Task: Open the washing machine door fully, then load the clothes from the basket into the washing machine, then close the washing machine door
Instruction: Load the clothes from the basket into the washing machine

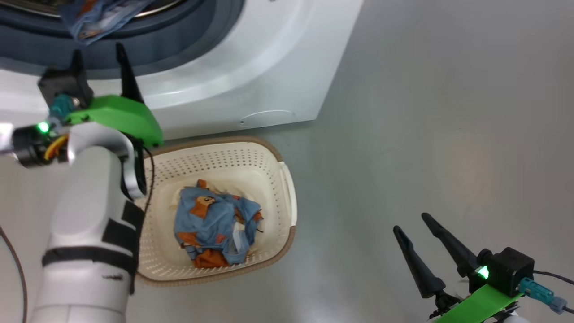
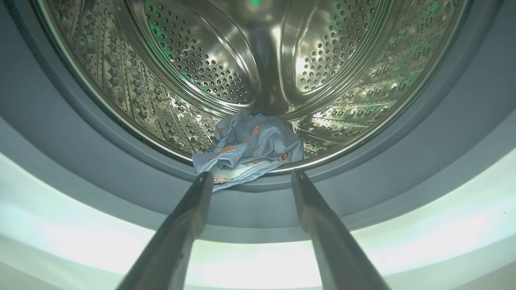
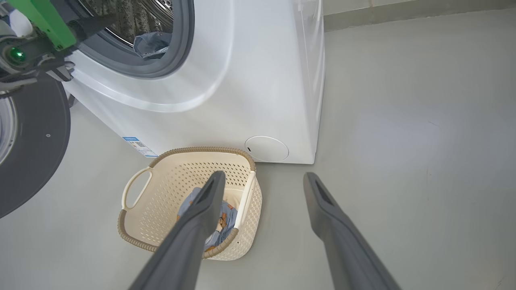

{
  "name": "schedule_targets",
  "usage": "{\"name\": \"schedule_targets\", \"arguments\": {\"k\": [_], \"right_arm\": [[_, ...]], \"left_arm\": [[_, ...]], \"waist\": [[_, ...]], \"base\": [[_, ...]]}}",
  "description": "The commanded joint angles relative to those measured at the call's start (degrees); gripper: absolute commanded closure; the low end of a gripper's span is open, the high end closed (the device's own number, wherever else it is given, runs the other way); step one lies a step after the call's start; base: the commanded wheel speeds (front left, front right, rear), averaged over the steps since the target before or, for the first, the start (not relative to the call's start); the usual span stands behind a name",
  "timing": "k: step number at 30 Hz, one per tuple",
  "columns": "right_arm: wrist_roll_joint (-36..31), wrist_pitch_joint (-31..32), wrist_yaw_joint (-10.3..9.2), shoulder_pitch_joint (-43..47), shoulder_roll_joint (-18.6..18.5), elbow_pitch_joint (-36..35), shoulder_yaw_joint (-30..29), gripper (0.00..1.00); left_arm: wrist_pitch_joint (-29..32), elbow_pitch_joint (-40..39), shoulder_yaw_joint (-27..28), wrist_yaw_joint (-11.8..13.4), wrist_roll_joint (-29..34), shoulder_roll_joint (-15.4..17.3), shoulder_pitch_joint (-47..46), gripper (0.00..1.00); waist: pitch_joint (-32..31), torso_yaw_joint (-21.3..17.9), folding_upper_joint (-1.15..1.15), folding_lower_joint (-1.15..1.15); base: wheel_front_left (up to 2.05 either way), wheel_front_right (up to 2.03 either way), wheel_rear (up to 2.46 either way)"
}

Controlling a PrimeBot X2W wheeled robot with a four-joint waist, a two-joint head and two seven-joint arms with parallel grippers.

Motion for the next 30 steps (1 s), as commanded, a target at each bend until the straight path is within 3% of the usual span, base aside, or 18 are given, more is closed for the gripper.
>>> {"name": "schedule_targets", "arguments": {"k": [1,5,11,21,30], "right_arm": [[-0.67,-0.69,0.09,0.64,-0.93,-1.3,0.7,0.0],[-1.06,-0.69,0.09,0.64,-1.16,-1.56,-0.06,0.0],[-1.81,-0.69,0.09,0.98,-1.76,-1.94,-1.43,0.0],[-2.63,-0.69,0.09,1.34,-2.37,-2.6,-4.7,0.0],[-2.95,-0.69,0.09,2.57,-1.57,-2.43,-5.13,0.0]], "left_arm": [[-0.3,-2.28,0.53,0.09,-0.98,1.64,1.39,0.0],[-0.3,-8.39,-3.26,0.9,-3.89,1.47,6.64,0.0],[-0.3,-20.28,-9.04,4.63,-5.15,1.45,17.48,0.0],[1.61,-40.56,-11.12,10.37,-4.22,1.93,39.28,0.0],[2.38,-51.27,-12.07,12.81,-5.16,2.26,51.61,0.0]], "waist": [[-0.14,1.38,0.0,0.0],[-0.49,3.22,0.0,0.0],[-1.2,5.57,0.0,0.0],[-2.37,7.77,0.0,0.0],[-4.19,8.1,0.0,0.0]], "base": [[0.0,0.0,0.0],[0.0,0.0,0.0],[0.0,0.0,0.0],[0.0,0.0,0.0],[0.0,0.0,0.0]]}}
